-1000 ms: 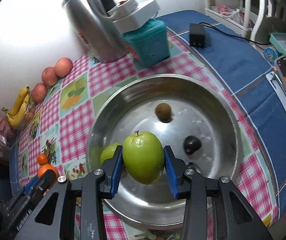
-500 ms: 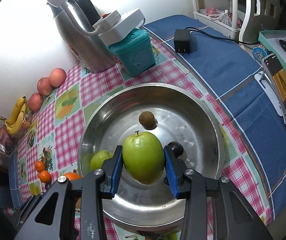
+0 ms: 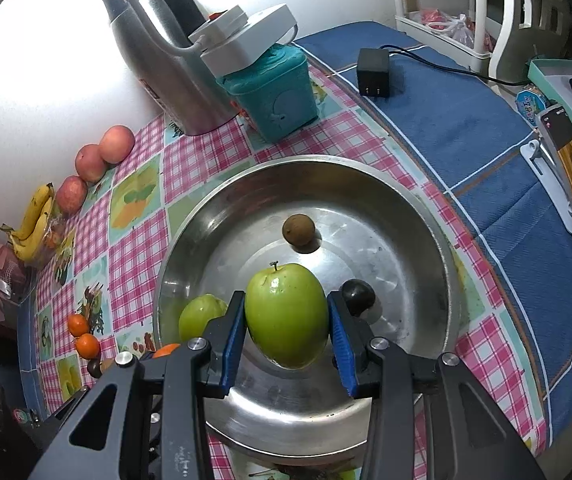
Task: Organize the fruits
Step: 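Carry the tangerine in the left tool while the right tool carries the apple over the basin, then open the left tool dropping the tangerine while the right tool releases the apple into the basin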
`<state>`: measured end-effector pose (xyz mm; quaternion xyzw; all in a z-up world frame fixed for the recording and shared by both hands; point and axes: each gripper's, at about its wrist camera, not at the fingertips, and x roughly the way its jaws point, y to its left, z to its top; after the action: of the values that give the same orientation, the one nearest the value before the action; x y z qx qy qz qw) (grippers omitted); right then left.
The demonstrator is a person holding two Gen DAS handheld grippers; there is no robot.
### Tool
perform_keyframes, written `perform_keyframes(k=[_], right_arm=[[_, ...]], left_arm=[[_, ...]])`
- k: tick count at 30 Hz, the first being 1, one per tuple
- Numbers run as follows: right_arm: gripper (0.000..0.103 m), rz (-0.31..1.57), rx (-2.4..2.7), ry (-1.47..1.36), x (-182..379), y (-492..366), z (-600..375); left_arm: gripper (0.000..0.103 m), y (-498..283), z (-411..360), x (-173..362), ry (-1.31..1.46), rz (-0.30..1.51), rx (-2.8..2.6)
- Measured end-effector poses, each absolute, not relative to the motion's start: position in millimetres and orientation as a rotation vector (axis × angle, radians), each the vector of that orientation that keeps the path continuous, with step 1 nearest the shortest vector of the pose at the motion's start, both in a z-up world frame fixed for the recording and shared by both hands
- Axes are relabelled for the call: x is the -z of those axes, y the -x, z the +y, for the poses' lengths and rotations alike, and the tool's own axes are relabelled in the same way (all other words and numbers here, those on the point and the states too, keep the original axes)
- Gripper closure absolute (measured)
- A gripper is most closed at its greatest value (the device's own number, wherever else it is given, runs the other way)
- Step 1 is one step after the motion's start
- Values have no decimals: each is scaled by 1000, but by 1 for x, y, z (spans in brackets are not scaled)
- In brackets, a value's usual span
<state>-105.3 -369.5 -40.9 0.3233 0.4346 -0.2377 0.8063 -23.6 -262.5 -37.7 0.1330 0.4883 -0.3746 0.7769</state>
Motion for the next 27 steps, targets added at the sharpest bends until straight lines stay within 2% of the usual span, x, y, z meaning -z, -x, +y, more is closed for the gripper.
perform_keyframes(k=[27], right_arm=[[61,1028,482,-675,62,90,-359]], left_arm=[[68,9,-247,38,-248,1094,756]])
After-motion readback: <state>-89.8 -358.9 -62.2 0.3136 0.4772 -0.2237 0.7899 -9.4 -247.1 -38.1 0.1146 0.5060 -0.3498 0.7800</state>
